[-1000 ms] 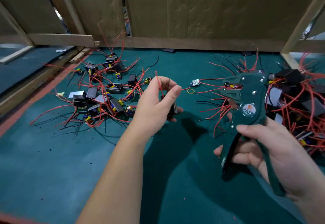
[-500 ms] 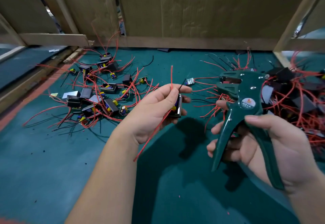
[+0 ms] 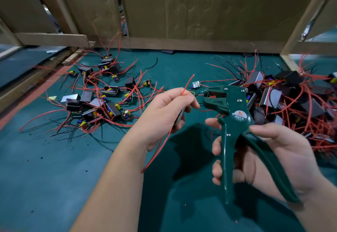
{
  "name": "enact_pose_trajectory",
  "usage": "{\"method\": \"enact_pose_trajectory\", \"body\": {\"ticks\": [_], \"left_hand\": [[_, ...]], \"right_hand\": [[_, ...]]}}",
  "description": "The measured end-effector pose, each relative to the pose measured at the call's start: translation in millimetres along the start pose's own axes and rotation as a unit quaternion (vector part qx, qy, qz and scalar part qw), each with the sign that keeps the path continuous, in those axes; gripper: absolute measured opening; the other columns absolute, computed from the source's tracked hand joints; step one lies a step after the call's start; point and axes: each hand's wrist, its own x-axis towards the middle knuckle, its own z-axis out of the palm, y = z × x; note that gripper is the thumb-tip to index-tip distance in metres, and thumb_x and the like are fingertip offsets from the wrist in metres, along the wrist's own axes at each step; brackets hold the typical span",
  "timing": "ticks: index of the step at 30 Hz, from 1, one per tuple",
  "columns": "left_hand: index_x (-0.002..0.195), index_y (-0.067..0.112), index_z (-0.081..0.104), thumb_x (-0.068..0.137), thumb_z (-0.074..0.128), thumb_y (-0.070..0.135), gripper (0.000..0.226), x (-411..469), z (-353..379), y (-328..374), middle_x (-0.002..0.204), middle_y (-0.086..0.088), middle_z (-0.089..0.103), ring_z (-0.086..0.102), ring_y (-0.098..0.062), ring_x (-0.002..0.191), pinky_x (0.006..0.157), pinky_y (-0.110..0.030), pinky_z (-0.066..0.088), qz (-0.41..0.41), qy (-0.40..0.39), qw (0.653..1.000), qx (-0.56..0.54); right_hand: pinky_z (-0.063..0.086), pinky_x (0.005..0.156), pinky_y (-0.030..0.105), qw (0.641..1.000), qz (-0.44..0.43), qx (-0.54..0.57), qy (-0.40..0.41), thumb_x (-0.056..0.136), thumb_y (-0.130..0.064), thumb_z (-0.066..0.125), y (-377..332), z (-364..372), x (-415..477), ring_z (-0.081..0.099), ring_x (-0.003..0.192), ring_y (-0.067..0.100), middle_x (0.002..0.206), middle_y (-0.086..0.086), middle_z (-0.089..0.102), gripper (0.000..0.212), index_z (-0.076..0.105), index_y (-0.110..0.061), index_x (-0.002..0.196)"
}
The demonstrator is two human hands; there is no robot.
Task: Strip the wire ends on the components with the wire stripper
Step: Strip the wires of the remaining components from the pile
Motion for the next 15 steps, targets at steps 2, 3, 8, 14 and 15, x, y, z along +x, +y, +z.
{"method": "enact_pose_trajectory", "body": {"ticks": [2, 3, 8, 14, 15], "left_hand": [[0.06, 0.025, 0.063, 0.08, 0.053, 0.027, 0.023, -1, 0, 1, 0.064, 0.008, 0.051, 0.037, -0.009, 0.04, 0.039, -0.014, 0.027, 0.009, 0.0, 1.0, -0.001], [0.057, 0.024, 0.063, 0.078, 0.052, 0.025, 0.023, -1, 0, 2, 0.062, 0.008, 0.052, 0.036, -0.009, 0.039, 0.039, -0.014, 0.027, 0.015, -0.002, 1.0, -0.004], [0.053, 0.024, 0.06, 0.076, 0.053, 0.019, 0.024, -1, -2, 2, 0.057, 0.007, 0.058, 0.036, -0.008, 0.036, 0.039, -0.013, 0.027, 0.034, -0.007, 0.999, -0.014], [0.052, 0.024, 0.059, 0.075, 0.052, 0.018, 0.025, 0, -3, 1, 0.054, 0.007, 0.057, 0.036, -0.008, 0.036, 0.039, -0.013, 0.027, 0.042, -0.016, 0.999, -0.015], [0.052, 0.024, 0.059, 0.075, 0.052, 0.018, 0.025, 0, -4, 1, 0.054, 0.008, 0.056, 0.036, -0.009, 0.036, 0.039, -0.014, 0.027, 0.042, -0.017, 0.999, -0.015]], "right_hand": [[0.05, 0.08, 0.056, 0.998, 0.017, 0.027, -0.054, 0.082, -0.024, 0.062, -2, 2, -2, 0.062, 0.083, 0.047, 0.098, 0.029, 0.059, 0.053, 0.053, 0.005, 0.126], [0.047, 0.085, 0.057, 0.998, 0.019, 0.038, -0.055, 0.088, -0.023, 0.055, -2, 2, -3, 0.061, 0.088, 0.047, 0.102, 0.03, 0.058, 0.051, 0.049, 0.007, 0.128], [0.049, 0.081, 0.054, 0.995, 0.033, 0.005, -0.09, 0.088, -0.023, 0.056, 3, -7, -3, 0.062, 0.086, 0.047, 0.098, 0.03, 0.059, 0.044, 0.054, 0.01, 0.118], [0.055, 0.059, 0.038, 0.998, 0.037, -0.04, -0.035, 0.057, -0.048, 0.086, 1, -3, 7, 0.064, 0.062, 0.04, 0.074, 0.028, 0.062, 0.063, 0.07, 0.005, 0.087], [0.054, 0.053, 0.031, 0.997, 0.018, -0.067, -0.018, 0.038, -0.051, 0.092, -1, -2, 14, 0.063, 0.055, 0.035, 0.066, 0.027, 0.062, 0.069, 0.072, 0.004, 0.077]]}}
